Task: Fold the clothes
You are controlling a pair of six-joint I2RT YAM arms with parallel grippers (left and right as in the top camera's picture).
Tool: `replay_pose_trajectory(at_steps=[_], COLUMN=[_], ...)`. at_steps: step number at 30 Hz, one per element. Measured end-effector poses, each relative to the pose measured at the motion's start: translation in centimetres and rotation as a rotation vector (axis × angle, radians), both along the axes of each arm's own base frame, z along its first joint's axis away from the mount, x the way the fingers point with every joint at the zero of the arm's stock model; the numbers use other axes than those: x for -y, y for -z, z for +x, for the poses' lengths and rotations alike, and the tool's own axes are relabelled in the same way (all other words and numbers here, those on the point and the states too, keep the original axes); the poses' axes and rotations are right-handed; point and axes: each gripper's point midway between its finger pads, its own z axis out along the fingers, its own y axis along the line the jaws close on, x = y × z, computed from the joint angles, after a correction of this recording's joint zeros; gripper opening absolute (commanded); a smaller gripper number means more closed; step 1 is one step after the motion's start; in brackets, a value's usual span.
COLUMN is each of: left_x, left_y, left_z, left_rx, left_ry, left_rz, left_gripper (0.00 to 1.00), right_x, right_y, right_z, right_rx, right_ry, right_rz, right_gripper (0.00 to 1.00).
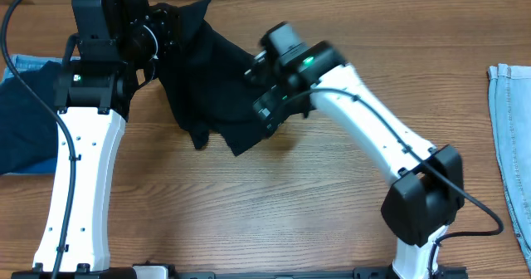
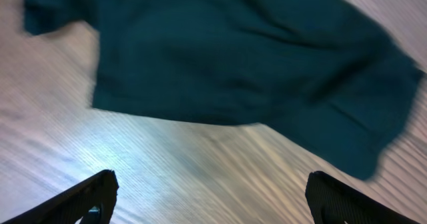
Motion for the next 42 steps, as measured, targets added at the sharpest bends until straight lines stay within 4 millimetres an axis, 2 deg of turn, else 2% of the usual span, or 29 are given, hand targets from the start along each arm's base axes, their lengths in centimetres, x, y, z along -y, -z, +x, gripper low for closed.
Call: replay_pose_trajectory(at_steps=[1, 3, 5, 9, 13, 17, 21, 25, 28, 29, 33, 35, 37, 38, 39, 41, 42], left_x=[-0.1, -0.2, -0.3, -0.4, -0.4, -0.4, -0.4, -0.4, -0.4, -0.4, -0.4, -0.4, -0.4, -0.4, -0.5, -0.5, -0.5], left_y=[0.0, 0.0, 0.0, 0.1, 0.4, 0.4, 0.5, 0.5, 0.5, 0.5, 0.5, 0.7, 0.9, 1.0, 1.0, 1.0, 1.0], left_z=[0.0, 0.1, 0.1, 0.1, -0.1, -0.1, -0.1, -0.2, -0.2, -0.2, -0.2, -0.3, -0.4, -0.5, -0.4, -0.4, -0.5], left_rx=[0.0, 0.0, 0.0, -0.003, -0.014, -0.015, -0.02, -0.022, -0.023, -0.023, -0.023, -0.029, -0.04, -0.043, -0.043, -0.043, -0.044], left_ry=[-0.006, -0.013, -0.016, -0.022, -0.022, -0.022, -0.022, -0.022, -0.022, -0.022, -0.022, -0.02, -0.02, -0.02, -0.02, -0.02, -0.02], left_rz=[0.004, 0.008, 0.009, 0.013, 0.014, 0.014, 0.014, 0.014, 0.014, 0.014, 0.015, 0.017, 0.018, 0.018, 0.018, 0.018, 0.018], left_gripper=[0.07, 0.08, 0.07, 0.08, 0.08, 0.09, 0.09, 0.09, 0.09, 0.1, 0.18, 0.21, 0.17, 0.16, 0.15, 0.12, 0.12], right_x=[-1.2, -2.5, -4.1, -9.3, -9.8, -9.6, -9.5, -8.4, -8.2, -8.2, -7.9, -6.9, -4.3, -3.0, -1.6, 2.3, 6.2], right_y=[0.8, 3.7, 5.9, 7.3, 9.0, 13.0, 13.1, 13.3, 13.4, 13.5, 13.5, 13.5, 12.3, 10.5, 7.8, -0.2, -6.7], right_z=[-0.8, -3.2, -4.7, -6.4, -6.4, -5.5, -5.0, -3.9, -3.7, -3.7, -3.5, -3.7, -3.6, -2.6, -1.1, 2.5, 4.7], right_rx=[0.009, -0.026, -0.017, 0.085, 0.1, 0.099, 0.111, 0.105, 0.1, 0.1, 0.097, 0.07, 0.033, 0.051, 0.091, 0.24, 0.376], right_ry=[-0.035, -0.094, -0.147, -0.254, -0.263, -0.248, -0.239, -0.207, -0.2, -0.198, -0.163, -0.097, -0.034, 0.01, 0.063, 0.19, 0.291], right_rz=[0.002, -0.018, -0.011, 0.082, 0.082, 0.024, 0.023, 0.022, 0.023, 0.024, 0.018, -0.007, -0.045, -0.03, 0.005, 0.115, 0.192], right_gripper=[0.94, 0.93, 0.92, 0.93, 0.92, 0.9, 0.84, 0.61, 0.24, 0.04, 0.04, 0.04, 0.04, 0.04, 0.04, 0.04, 0.04])
